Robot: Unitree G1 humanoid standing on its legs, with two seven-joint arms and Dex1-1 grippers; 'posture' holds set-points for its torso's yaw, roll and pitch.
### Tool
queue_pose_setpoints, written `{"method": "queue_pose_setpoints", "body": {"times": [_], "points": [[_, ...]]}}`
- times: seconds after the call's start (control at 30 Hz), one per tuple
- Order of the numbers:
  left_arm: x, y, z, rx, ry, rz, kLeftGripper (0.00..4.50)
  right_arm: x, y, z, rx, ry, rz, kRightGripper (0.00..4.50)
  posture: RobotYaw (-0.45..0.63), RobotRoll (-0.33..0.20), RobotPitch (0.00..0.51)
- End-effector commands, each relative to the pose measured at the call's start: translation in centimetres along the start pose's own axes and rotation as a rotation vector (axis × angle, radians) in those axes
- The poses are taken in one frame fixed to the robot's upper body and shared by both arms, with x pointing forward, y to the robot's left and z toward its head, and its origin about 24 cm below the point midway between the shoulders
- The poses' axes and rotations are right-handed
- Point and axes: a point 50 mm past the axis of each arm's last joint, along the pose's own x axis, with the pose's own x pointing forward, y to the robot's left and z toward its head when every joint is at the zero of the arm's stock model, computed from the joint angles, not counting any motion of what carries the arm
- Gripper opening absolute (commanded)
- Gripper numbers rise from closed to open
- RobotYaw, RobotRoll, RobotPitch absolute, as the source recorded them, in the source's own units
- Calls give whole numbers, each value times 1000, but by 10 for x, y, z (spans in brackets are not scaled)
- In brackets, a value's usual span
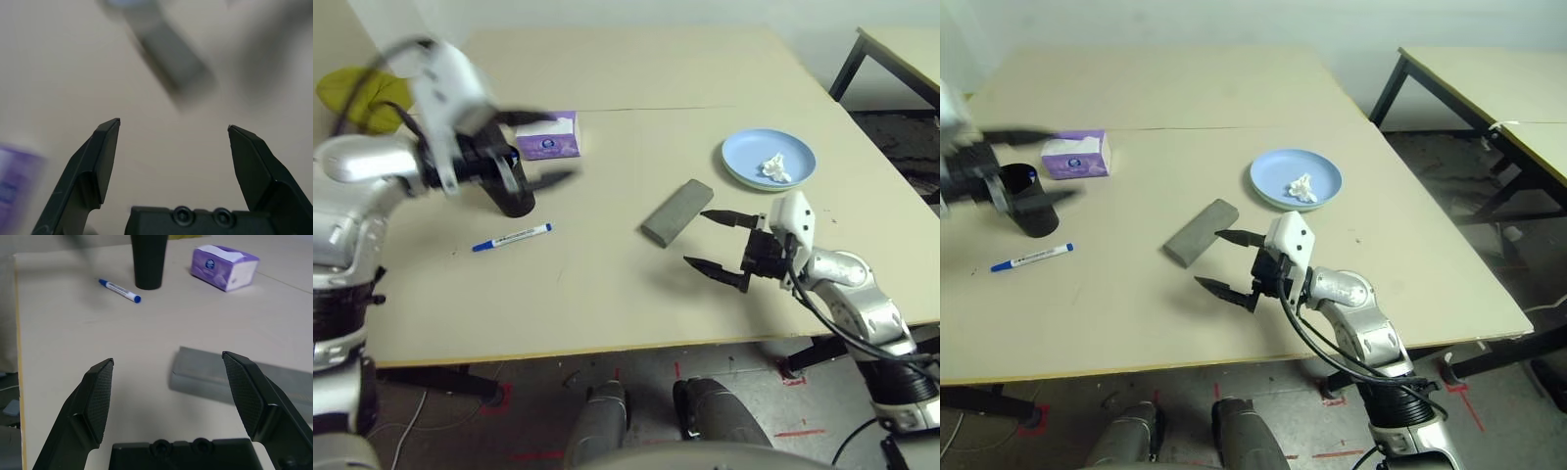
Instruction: Organize and tidy the items on the table.
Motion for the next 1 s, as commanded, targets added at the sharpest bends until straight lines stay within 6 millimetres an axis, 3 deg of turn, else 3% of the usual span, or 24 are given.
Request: {"method": "queue_pose_setpoints", "body": {"times": [0.03,0.2,0.37,0.7,1.0], "points": [[-6,-2,-41,-49,281,-63,4479,1,4,-2,-2,4,6,4500,-127,0,123],[-27,8,-58,-173,409,-22,4479,-3,7,-3,-27,9,33,4500,-139,0,124],[-36,15,-65,-164,484,15,4479,-3,13,-2,-50,-22,101,4500,-143,0,118],[-26,22,-71,-119,485,71,4479,-2,17,-1,-84,-18,153,4500,-151,0,116],[-7,23,-89,-183,482,112,4479,-6,17,2,-88,1,156,4500,-164,0,114]]}}
